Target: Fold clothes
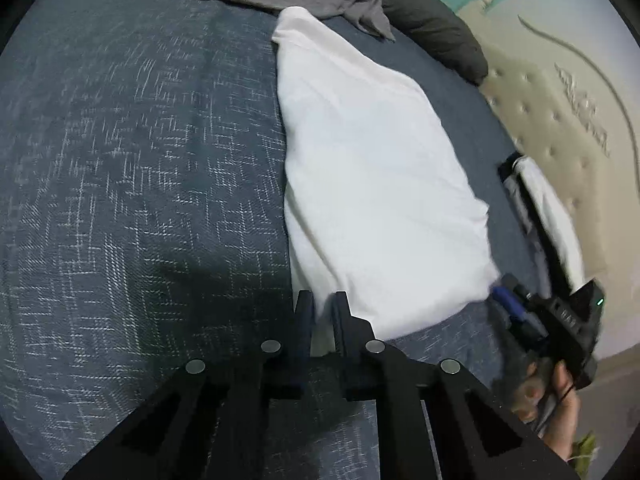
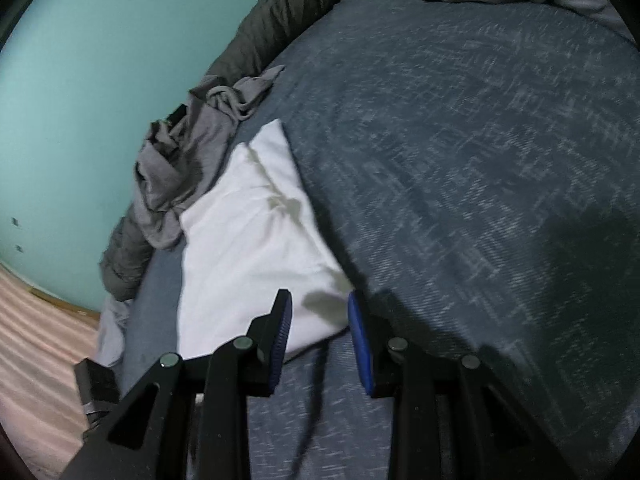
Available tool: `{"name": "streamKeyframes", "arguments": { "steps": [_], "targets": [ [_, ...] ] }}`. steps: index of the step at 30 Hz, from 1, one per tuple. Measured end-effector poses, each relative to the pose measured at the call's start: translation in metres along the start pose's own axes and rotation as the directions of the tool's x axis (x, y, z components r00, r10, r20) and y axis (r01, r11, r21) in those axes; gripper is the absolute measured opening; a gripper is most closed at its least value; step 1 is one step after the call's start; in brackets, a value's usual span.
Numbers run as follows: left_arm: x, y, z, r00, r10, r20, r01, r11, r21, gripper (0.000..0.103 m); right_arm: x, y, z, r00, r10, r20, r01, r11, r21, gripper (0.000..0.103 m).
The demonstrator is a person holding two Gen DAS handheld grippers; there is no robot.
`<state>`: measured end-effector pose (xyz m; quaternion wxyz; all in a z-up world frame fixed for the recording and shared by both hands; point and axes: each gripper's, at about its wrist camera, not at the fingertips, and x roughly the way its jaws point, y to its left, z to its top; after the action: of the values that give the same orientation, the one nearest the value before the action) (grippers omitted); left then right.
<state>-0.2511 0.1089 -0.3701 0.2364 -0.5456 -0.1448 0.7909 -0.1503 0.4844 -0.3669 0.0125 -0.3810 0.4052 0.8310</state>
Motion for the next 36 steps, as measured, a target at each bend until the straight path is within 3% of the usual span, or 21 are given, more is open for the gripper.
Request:
{"name": "streamKeyframes", "arguments": {
  "steps": [1, 6, 8, 9, 10, 12, 27, 29, 31, 32, 33, 34, 36],
  "targets": [
    [-0.001, -0.001, -0.001, 1.000, 0.000, 0.001, 0.000, 1.000, -0.003, 0.008, 0.001, -0.002, 0.000, 1.000, -0.012, -0.005, 0.012, 1.000, 0.005, 0.049],
    [-0.002, 0.003, -0.004, 1.000, -0.001, -0.004, 0.001, 1.000, -0.019, 0.002, 0.006, -0.006, -0.001, 1.000, -0.010, -0.021, 0.010, 1.000, -0.007, 0.049],
    [-0.002, 0.003, -0.006, 1.000, -0.001, -0.007, 0.001, 1.000, -0.023, 0.001, 0.009, -0.007, -0.001, 1.000, 0.003, -0.023, -0.003, 1.000, -0.014, 0.038],
    [-0.003, 0.004, -0.007, 1.000, -0.003, -0.008, 0.003, 1.000, -0.027, 0.001, 0.010, -0.010, -0.001, 1.000, 0.016, -0.025, -0.016, 1.000, -0.002, 0.021],
    [-0.004, 0.005, -0.008, 1.000, -0.005, -0.009, 0.005, 1.000, -0.031, 0.001, 0.012, -0.013, -0.001, 0.999, 0.029, -0.028, -0.029, 1.000, 0.010, 0.012],
    [-0.006, 0.006, -0.009, 1.000, -0.009, -0.010, 0.008, 0.999, -0.039, 0.001, 0.014, -0.018, 0.000, 0.998, 0.046, -0.033, -0.045, 0.998, 0.033, 0.007],
    [-0.011, 0.002, -0.004, 0.999, 0.018, -0.036, -0.019, 0.999, -0.028, 0.002, 0.008, -0.025, -0.002, 0.999, 0.026, -0.047, -0.026, 1.000, 0.012, 0.004],
    [-0.013, 0.001, -0.001, 0.999, 0.027, -0.028, -0.028, 0.999, -0.018, 0.002, 0.006, -0.025, 0.002, 0.998, 0.027, -0.056, -0.026, 1.000, 0.010, 0.007],
    [-0.016, 0.001, 0.003, 0.999, 0.037, -0.018, -0.037, 0.999, -0.012, 0.011, 0.001, -0.025, 0.006, 0.999, 0.010, -0.051, -0.010, 1.000, 0.000, 0.013],
    [-0.015, 0.001, 0.005, 0.999, 0.039, -0.015, -0.040, 0.999, -0.013, 0.029, -0.001, -0.024, 0.009, 0.999, 0.004, -0.046, -0.005, 1.000, -0.006, 0.019],
    [-0.013, 0.003, 0.006, 0.999, 0.039, -0.016, -0.039, 0.999, -0.015, 0.050, -0.002, -0.022, 0.013, 0.999, 0.025, -0.049, -0.025, 1.000, -0.009, 0.037],
    [-0.011, 0.004, 0.007, 0.999, 0.039, -0.021, -0.039, 0.999, -0.019, 0.055, -0.002, -0.021, 0.017, 0.998, 0.045, -0.051, -0.046, 0.999, -0.012, 0.049],
    [-0.006, 0.006, 0.007, 0.999, 0.018, -0.029, -0.019, 0.999, -0.031, 0.055, -0.002, -0.016, 0.023, 0.996, 0.062, -0.057, -0.064, 0.998, -0.029, 0.052]
  ]
}}
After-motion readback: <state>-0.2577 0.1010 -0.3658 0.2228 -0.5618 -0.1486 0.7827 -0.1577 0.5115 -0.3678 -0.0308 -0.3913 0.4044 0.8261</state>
